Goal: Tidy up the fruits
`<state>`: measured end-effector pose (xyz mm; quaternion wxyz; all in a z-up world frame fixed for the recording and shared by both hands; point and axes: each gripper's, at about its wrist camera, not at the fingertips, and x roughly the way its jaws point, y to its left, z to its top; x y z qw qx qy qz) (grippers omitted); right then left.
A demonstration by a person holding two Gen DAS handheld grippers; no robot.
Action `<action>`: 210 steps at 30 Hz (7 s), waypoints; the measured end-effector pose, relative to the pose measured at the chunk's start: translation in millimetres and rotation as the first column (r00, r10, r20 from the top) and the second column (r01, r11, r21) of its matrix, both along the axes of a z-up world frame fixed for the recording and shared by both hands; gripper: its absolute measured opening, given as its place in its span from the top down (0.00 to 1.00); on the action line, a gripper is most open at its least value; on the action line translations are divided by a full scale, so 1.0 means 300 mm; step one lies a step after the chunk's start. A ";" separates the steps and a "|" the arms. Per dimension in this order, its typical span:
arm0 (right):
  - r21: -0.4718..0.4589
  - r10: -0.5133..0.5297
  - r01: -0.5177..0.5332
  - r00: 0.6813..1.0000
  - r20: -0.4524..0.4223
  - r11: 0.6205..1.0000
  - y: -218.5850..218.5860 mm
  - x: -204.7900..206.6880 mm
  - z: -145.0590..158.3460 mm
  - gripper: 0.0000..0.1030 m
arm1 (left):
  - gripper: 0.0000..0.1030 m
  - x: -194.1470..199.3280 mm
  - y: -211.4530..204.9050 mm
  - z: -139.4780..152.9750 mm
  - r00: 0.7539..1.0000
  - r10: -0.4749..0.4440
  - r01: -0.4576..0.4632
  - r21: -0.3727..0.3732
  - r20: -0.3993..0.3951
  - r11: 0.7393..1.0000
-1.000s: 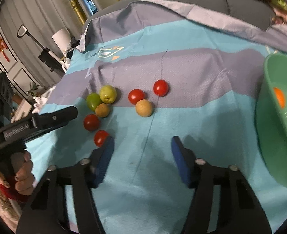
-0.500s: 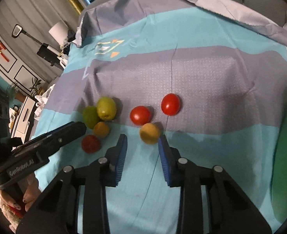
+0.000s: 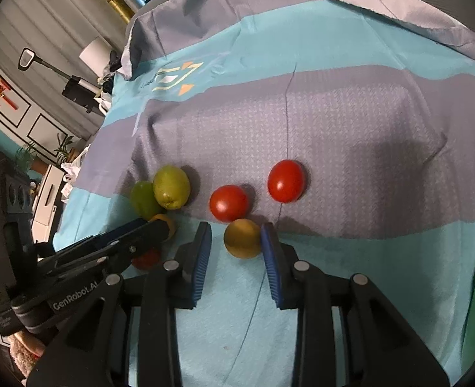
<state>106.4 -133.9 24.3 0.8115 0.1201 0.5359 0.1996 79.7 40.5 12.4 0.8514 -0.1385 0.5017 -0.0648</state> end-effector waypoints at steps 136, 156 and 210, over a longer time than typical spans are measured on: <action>0.123 -0.245 0.218 0.929 0.278 0.968 -0.493 -0.194 0.405 0.73 | 0.75 0.214 -0.340 0.068 0.993 -0.055 0.052 -0.032 -0.104 0.998; 0.127 -0.258 0.232 0.930 0.261 0.964 -0.518 -0.182 0.373 0.73 | 0.75 0.251 -0.400 -0.002 0.992 -0.020 0.023 0.025 -0.121 0.999; 0.035 -0.528 0.532 0.827 0.190 0.846 -0.857 -0.295 0.292 0.72 | 0.76 -0.154 -0.902 0.231 0.855 -0.500 0.511 -0.058 0.139 0.857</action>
